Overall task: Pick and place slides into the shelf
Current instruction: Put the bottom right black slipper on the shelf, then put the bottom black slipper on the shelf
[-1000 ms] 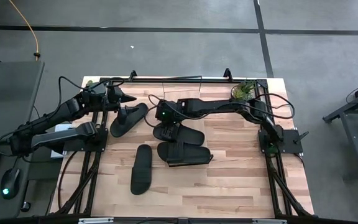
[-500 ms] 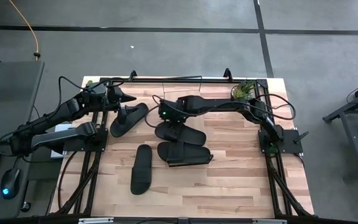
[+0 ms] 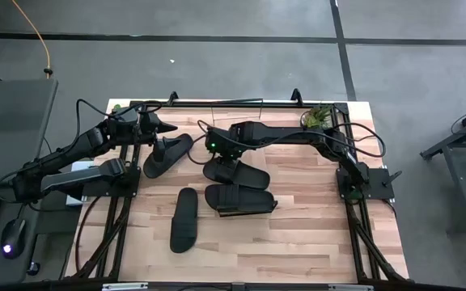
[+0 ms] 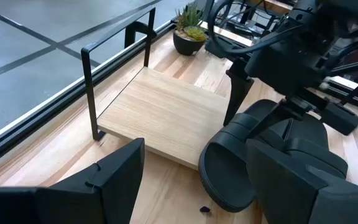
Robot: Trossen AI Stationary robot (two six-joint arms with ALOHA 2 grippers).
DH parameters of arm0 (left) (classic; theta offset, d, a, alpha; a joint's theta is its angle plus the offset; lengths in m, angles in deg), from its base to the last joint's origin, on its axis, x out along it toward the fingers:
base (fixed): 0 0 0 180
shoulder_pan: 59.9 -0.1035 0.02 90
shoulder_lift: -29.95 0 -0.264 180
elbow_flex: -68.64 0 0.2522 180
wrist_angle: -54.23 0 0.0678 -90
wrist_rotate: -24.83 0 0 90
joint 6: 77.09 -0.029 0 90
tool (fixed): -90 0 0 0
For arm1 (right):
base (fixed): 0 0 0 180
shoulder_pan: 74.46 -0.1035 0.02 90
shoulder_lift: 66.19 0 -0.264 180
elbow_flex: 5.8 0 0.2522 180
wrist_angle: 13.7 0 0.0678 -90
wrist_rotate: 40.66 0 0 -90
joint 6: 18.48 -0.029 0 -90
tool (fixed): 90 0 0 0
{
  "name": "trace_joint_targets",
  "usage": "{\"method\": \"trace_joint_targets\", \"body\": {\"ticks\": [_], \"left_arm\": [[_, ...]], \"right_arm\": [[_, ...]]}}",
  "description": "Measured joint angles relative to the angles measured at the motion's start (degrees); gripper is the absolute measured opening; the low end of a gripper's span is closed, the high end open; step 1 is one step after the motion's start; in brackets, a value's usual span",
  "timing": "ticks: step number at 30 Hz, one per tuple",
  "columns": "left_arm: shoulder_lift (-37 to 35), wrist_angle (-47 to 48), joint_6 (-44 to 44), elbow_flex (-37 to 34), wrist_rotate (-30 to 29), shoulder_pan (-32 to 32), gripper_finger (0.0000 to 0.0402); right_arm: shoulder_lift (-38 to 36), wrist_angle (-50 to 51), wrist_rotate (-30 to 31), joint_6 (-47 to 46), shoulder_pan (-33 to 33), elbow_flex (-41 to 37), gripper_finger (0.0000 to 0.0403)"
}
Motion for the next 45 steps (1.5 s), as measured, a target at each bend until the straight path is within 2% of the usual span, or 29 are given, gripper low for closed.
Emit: {"method": "trace_joint_targets", "body": {"ticks": [5, 9, 17, 27, 32, 41, 45], "left_arm": [[0.00, 0.00, 0.02, 0.00, 0.00, 0.00, 0.0262], [0.00, 0.00, 0.02, 0.00, 0.01, 0.00, 0.0262], [0.02, 0.03, 0.04, 0.00, 0.03, 0.00, 0.0262], [0.02, 0.03, 0.02, 0.00, 0.19, 0.00, 0.0262], [0.02, 0.04, 0.02, 0.00, 0.19, 0.00, 0.0262], [0.02, 0.58, 0.08, 0.00, 0.47, 0.00, 0.0262], [0.02, 1.33, 0.40, 0.00, 3.88, 0.00, 0.0262]], "right_arm": [[0.00, -5.85, -1.34, 1.02, -0.69, -0.22, 0.0146], [0.37, -5.58, -2.01, 0.80, -1.12, -0.28, 0.0146], [3.09, -3.30, -2.11, 0.36, -1.49, -0.39, 0.0146], [2.89, 4.50, -2.05, -2.56, -1.51, 0.11, 0.0146], [2.86, 5.21, -2.03, -2.95, -1.61, 0.11, 0.0146], [2.91, -5.98, 0.68, 2.81, -1.50, 0.76, 0.0146], [2.93, -14.52, -2.21, 5.68, -1.44, 0.85, 0.0146]]}}
